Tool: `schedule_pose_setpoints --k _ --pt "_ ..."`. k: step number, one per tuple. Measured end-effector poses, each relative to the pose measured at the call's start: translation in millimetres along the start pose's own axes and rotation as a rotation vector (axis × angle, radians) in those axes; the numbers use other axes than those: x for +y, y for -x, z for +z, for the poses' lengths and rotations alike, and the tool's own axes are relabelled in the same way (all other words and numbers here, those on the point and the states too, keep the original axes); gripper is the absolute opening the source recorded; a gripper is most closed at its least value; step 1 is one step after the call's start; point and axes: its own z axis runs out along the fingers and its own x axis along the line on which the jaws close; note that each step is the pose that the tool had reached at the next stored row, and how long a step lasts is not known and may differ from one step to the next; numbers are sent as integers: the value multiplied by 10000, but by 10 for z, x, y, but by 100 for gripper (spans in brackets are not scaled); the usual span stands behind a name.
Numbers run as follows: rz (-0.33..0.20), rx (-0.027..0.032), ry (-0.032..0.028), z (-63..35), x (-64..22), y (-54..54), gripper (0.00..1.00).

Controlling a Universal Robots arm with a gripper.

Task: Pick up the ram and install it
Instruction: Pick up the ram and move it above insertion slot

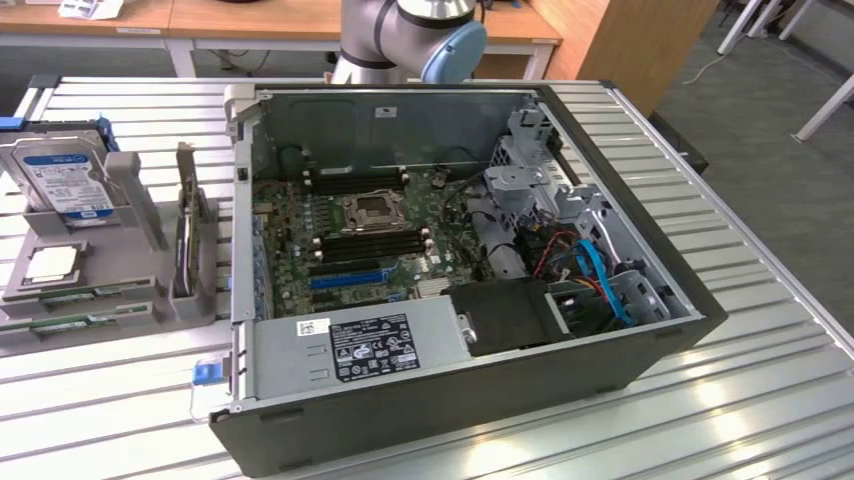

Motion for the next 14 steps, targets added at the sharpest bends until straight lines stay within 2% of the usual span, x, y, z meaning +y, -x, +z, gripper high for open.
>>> schedule_pose_setpoints --k 7,14 --pt "-29 2 1 0 0 0 10" --pt "-275 15 6 0 -1 0 10"
